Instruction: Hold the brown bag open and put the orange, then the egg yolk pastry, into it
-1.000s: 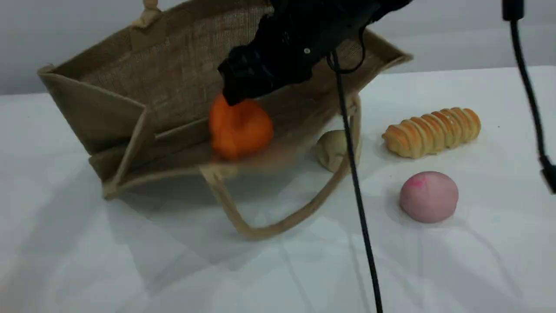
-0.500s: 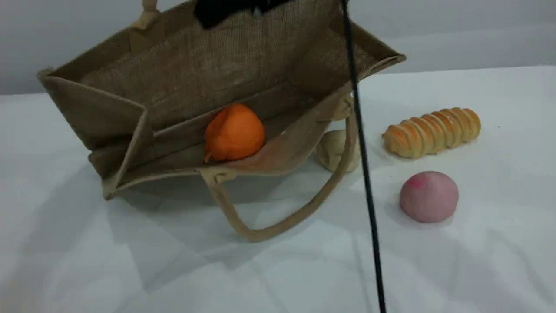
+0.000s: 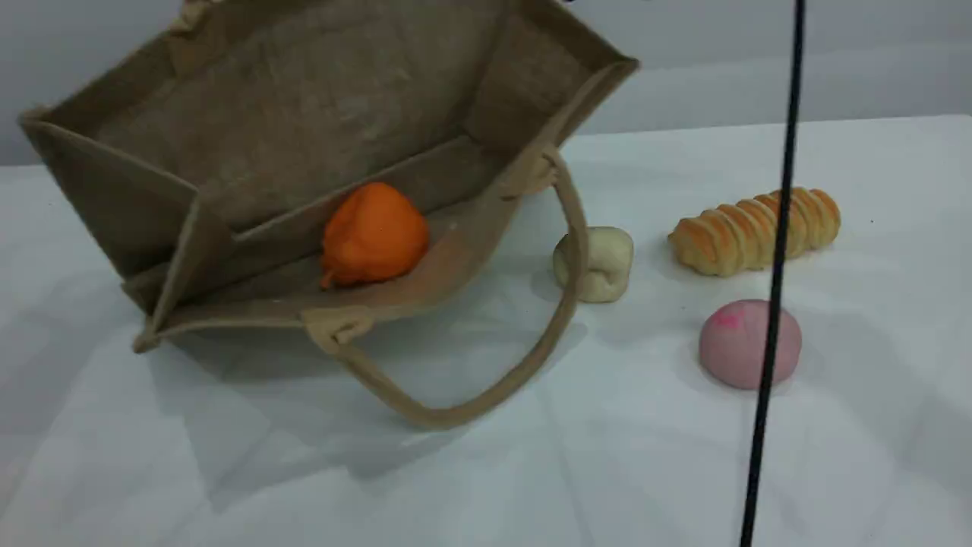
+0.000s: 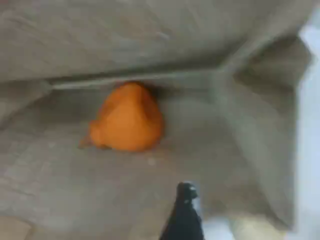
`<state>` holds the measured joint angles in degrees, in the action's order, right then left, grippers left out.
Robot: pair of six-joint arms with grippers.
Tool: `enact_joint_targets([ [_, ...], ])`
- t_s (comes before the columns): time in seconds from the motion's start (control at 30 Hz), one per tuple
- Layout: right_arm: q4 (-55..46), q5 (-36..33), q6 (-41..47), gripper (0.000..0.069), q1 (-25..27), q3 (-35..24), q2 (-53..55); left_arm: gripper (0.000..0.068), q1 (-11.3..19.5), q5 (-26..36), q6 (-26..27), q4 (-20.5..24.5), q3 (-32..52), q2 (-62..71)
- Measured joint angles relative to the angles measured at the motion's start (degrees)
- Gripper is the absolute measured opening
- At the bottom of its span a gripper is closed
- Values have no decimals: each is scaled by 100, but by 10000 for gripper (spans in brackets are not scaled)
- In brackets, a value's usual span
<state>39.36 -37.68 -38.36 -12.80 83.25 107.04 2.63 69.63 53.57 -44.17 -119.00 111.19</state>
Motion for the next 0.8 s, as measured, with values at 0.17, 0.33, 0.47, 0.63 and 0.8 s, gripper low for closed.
enact_joint_targets([
  [0.17, 3, 89, -5, 561, 27, 0, 147, 91, 302, -4, 0, -117, 0, -57],
  [0.33, -14, 221, 68, 561, 27, 0, 564, 91, 357, -4, 0, -83, 0, -139],
  [0.47, -28, 368, 80, 561, 27, -5, 983, 91, 357, -4, 0, -117, 0, -153],
  [0.63, -71, 345, 80, 561, 27, -5, 1461, 91, 357, 14, 5, -249, 0, -153],
  [0.8, -60, 355, 80, 561, 27, 1, 1783, 91, 357, 34, 5, -249, 0, -159],
])
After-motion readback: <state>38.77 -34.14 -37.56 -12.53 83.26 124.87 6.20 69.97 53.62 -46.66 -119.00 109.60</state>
